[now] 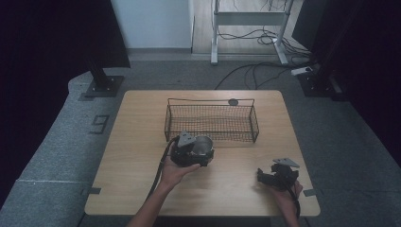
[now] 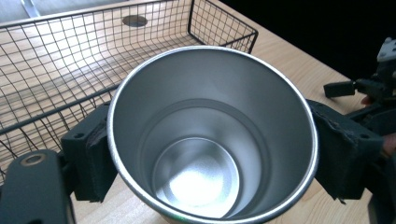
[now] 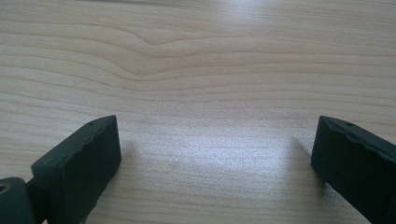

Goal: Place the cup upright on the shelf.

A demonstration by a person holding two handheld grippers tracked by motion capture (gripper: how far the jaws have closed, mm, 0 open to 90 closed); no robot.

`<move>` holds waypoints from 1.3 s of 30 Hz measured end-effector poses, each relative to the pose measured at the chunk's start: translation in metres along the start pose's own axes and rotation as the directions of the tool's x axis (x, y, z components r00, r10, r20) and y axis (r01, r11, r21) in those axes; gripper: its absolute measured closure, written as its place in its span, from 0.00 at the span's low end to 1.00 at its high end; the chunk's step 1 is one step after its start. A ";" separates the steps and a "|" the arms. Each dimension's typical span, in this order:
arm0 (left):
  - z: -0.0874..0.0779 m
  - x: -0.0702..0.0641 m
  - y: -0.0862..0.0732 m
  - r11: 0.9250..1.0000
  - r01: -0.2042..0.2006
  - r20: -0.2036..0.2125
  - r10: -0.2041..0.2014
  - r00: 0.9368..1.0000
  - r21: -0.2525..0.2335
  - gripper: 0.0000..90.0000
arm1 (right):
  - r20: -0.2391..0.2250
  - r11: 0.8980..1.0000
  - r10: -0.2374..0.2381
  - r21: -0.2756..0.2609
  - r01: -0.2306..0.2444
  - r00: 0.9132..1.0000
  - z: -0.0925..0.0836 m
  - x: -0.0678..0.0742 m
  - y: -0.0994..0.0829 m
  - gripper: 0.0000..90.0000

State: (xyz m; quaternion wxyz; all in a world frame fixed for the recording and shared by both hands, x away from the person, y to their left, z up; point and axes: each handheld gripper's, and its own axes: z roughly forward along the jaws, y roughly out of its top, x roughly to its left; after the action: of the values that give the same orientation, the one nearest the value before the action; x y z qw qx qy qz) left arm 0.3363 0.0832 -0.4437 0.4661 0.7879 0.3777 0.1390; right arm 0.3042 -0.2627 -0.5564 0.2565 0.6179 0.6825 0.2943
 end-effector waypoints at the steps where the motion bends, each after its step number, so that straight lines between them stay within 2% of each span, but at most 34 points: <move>1: -0.001 0.001 0.001 1.000 0.001 0.000 -0.001 1.000 -0.001 0.16 | 0.000 1.000 0.000 0.000 0.000 1.000 0.000 0.000 0.000 0.02; 4: -0.002 0.004 0.004 1.000 -0.001 -0.004 0.001 1.000 -0.005 0.16 | 0.000 1.000 0.000 0.000 0.000 1.000 0.000 0.000 0.000 0.02; 6: -0.002 0.007 0.008 1.000 0.001 0.012 -0.001 1.000 -0.005 0.16 | 0.000 1.000 0.000 0.000 0.000 1.000 0.000 0.000 0.000 0.02; 13: -0.001 0.012 0.018 1.000 -0.010 -0.007 0.010 1.000 -0.010 0.16 | 0.001 1.000 -0.001 0.000 0.001 1.000 0.000 0.000 0.000 0.02; 19: -0.001 0.019 0.023 1.000 0.005 -0.016 -0.005 1.000 -0.008 0.16 | 0.002 1.000 0.000 -0.001 0.000 1.000 0.000 0.000 0.000 0.02; 25: 0.000 0.022 0.026 1.000 0.002 -0.028 -0.002 1.000 -0.010 0.16 | 0.002 1.000 0.002 -0.001 -0.002 1.000 0.000 0.000 0.000 0.02; 30: -0.001 0.025 0.029 1.000 0.010 -0.020 -0.011 1.000 -0.017 0.16 | 0.002 1.000 0.002 -0.001 -0.002 1.000 0.000 0.000 0.000 0.02; 39: 0.001 0.029 0.039 0.999 0.011 -0.031 -0.012 0.999 -0.031 0.16 | 0.001 1.000 0.001 0.002 -0.001 1.000 0.000 0.000 0.000 0.02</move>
State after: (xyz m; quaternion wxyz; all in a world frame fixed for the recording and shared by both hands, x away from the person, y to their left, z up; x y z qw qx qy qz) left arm 0.3747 0.0930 -0.4155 0.4730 0.7762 0.3874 0.1541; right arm 0.3045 -0.2629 -0.5562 0.2563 0.6186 0.6823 0.2934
